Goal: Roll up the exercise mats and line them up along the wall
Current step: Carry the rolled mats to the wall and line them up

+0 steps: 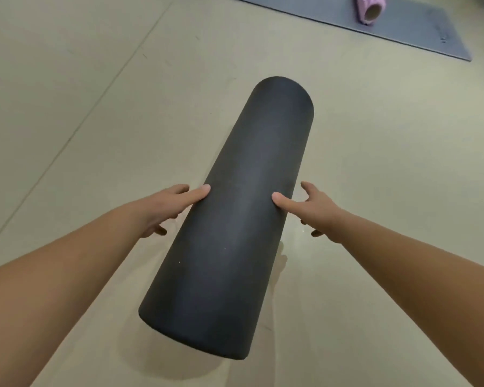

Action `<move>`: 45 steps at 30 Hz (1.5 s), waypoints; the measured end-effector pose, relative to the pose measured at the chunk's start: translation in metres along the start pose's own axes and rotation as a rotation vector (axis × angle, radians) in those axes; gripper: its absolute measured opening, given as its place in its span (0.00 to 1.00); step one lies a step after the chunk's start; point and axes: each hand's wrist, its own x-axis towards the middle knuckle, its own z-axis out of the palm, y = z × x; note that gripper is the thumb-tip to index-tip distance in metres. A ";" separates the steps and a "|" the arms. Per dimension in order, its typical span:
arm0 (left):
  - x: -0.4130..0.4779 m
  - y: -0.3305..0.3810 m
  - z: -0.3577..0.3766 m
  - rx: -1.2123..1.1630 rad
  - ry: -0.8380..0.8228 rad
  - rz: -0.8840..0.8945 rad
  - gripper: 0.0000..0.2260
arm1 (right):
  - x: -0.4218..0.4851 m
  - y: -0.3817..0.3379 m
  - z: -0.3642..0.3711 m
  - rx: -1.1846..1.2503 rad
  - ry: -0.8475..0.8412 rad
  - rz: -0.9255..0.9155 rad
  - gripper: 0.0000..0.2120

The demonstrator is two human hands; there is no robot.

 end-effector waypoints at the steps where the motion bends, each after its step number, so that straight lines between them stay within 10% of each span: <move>1: 0.001 -0.004 0.018 -0.026 -0.064 -0.033 0.47 | -0.002 0.016 -0.004 -0.004 0.092 -0.059 0.50; 6: -0.005 0.019 0.122 -0.046 0.026 0.107 0.47 | -0.036 0.102 -0.032 0.263 0.180 -0.100 0.27; 9: -0.013 0.019 0.153 -0.004 0.147 0.160 0.36 | -0.063 0.147 -0.046 0.400 0.098 0.040 0.35; 12: -0.024 0.027 0.193 0.086 -0.033 -0.028 0.53 | -0.080 0.184 -0.065 0.502 0.126 0.102 0.42; 16: -0.031 0.057 0.287 -0.002 -0.219 0.007 0.46 | -0.083 0.241 -0.102 0.515 0.052 0.226 0.52; 21: -0.056 0.112 0.388 -0.039 -0.094 0.163 0.45 | -0.109 0.303 -0.132 0.694 -0.118 0.236 0.46; 30: -0.145 0.201 0.640 0.232 -0.347 0.101 0.48 | -0.254 0.513 -0.287 0.798 -0.004 0.363 0.50; 37: -0.230 0.242 0.903 0.455 -0.438 0.106 0.35 | -0.357 0.729 -0.388 1.009 0.017 0.444 0.50; 45: -0.231 0.319 1.064 1.170 -0.463 0.468 0.50 | -0.385 0.855 -0.456 1.017 -0.056 0.564 0.57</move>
